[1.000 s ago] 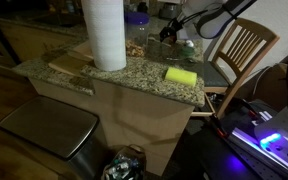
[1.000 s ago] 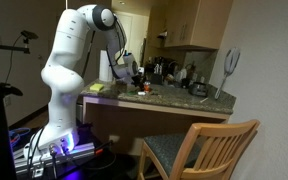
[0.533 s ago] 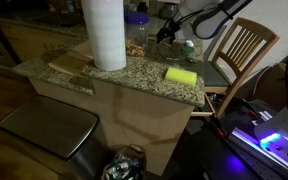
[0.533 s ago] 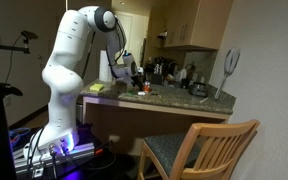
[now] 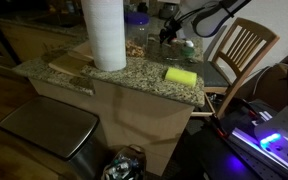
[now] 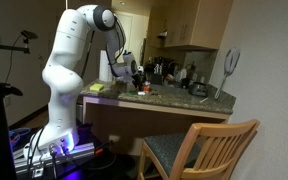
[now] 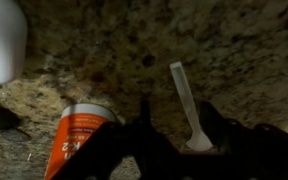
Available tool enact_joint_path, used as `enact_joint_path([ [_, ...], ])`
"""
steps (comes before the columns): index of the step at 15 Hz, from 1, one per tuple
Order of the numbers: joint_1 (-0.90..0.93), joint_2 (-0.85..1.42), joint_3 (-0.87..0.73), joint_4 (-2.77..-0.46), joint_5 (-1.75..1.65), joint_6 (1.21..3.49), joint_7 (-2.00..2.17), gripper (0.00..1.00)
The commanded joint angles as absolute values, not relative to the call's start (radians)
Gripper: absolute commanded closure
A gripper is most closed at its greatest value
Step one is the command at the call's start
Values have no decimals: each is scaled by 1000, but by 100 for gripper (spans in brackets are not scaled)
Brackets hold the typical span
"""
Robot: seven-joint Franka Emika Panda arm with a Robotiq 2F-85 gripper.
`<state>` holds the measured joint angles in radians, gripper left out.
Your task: Put the white spoon on top of the clear container with the blue lid
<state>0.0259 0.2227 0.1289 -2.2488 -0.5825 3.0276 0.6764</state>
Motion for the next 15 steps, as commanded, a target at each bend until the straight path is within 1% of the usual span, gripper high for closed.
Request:
enact_joint_path([
  [1,-4,226,177,-2251,-537,2976,570,77],
  [3,-4,220,175,-2246,-535,2954,526,92],
  [4,-4,220,180,-2245,-530,2947,510,97],
  [5,-2,218,182,-2242,-529,2939,501,100],
  [7,0,215,184,-2236,-522,2918,485,99],
  [8,3,213,181,-2234,-523,2908,482,97],
  [10,17,206,161,-2231,-541,2899,529,97],
  [12,19,209,158,-2236,-526,2923,585,97],
  [15,-2,228,197,-2249,-409,2985,646,97],
])
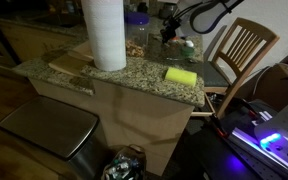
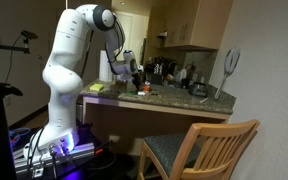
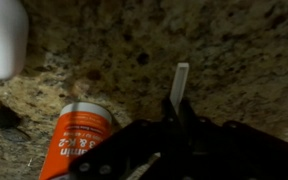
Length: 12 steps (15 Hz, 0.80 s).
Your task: Put the white spoon on top of the clear container with the blue lid
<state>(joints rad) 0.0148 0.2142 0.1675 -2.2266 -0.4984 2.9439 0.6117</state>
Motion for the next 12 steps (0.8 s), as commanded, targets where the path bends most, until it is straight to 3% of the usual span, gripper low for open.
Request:
enact_joint_path([
  [1,-6,232,209,-2251,-368,2998,649,97],
  [5,9,241,205,-2258,-295,3079,687,97],
  [6,64,99,222,-2254,-117,2955,595,97],
  [7,5,98,278,-2242,-171,2954,667,97],
  [12,33,-101,238,-2139,-239,2781,781,97],
])
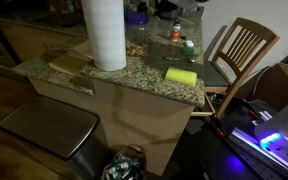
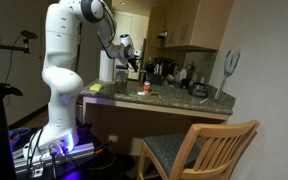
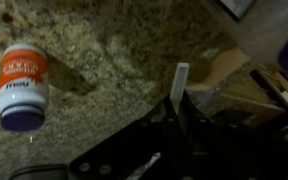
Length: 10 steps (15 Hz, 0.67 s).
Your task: Put the white spoon on top of the clear container with the blue lid
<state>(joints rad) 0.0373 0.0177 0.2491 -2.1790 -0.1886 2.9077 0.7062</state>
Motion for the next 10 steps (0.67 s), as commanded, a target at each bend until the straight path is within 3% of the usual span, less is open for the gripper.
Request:
enact_joint_path([
  [1,28,-139,246,-2104,-255,2714,804,97],
  [6,119,-175,225,-1915,7,2299,590,97],
  [10,148,-117,238,-1825,95,2154,530,97],
])
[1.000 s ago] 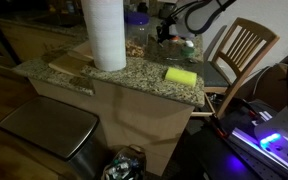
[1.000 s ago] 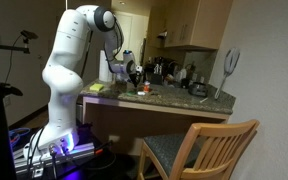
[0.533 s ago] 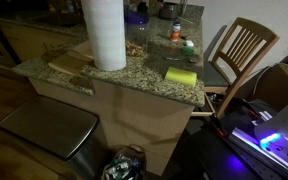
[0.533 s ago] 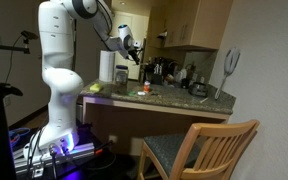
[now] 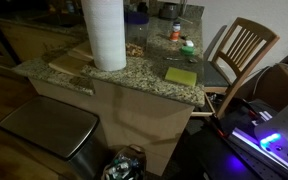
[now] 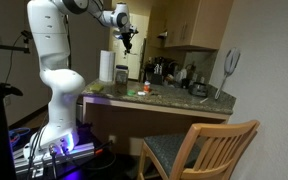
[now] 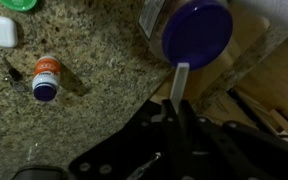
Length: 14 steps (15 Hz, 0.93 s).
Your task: Put the white spoon on top of the clear container with the blue lid
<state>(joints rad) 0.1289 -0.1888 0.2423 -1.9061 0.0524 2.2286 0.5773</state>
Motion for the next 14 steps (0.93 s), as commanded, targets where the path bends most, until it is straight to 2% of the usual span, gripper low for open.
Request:
enact_joint_path([
  [1,150,-106,242,-1817,91,2150,539,97],
  [2,148,-156,241,-1868,68,2186,567,89],
  [5,156,-119,240,-1845,68,2184,567,89],
  [6,158,-101,238,-1844,83,2176,566,97],
  [13,196,-64,255,-1911,56,2291,565,97],
  [14,194,-57,248,-1882,64,2248,569,89],
])
